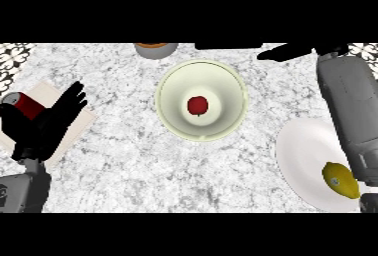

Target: Pick the tomato from the plate and place it in the bowl

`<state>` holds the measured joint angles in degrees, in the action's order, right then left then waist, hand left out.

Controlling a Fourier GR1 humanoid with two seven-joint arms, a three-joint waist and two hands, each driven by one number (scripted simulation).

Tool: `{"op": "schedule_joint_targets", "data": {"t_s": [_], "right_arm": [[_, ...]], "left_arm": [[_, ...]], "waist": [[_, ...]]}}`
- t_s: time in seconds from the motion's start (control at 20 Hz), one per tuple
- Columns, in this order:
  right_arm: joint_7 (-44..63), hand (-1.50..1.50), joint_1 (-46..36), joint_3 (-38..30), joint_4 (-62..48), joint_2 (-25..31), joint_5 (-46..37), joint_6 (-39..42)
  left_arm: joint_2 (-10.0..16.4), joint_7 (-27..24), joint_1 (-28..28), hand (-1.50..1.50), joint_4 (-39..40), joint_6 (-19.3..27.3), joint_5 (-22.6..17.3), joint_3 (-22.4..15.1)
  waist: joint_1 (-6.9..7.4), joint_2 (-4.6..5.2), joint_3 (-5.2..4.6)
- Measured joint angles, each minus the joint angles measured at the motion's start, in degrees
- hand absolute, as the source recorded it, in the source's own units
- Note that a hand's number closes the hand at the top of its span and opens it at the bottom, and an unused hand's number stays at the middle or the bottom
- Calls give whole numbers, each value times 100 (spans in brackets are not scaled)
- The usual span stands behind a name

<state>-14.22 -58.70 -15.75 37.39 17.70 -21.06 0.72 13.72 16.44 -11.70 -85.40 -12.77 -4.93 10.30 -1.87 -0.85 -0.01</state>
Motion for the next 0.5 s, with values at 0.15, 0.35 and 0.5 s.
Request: {"op": "schedule_joint_targets", "data": {"t_s": [0.15,0.35,0.5], "right_arm": [[-138,-150,420,-86,632,141,441,801],[-112,-150,1126,-245,1497,154,1128,1732],[-119,150,1853,-400,2196,263,1622,2376]], "left_arm": [[12,30,131,0,-77,-1,-46,57],[34,-6,309,0,-144,-2,-78,134],[74,5,374,0,-206,-2,-102,193]], "waist": [[-100,-45,0],[-212,-84,-2],[-292,-95,-3]]}}
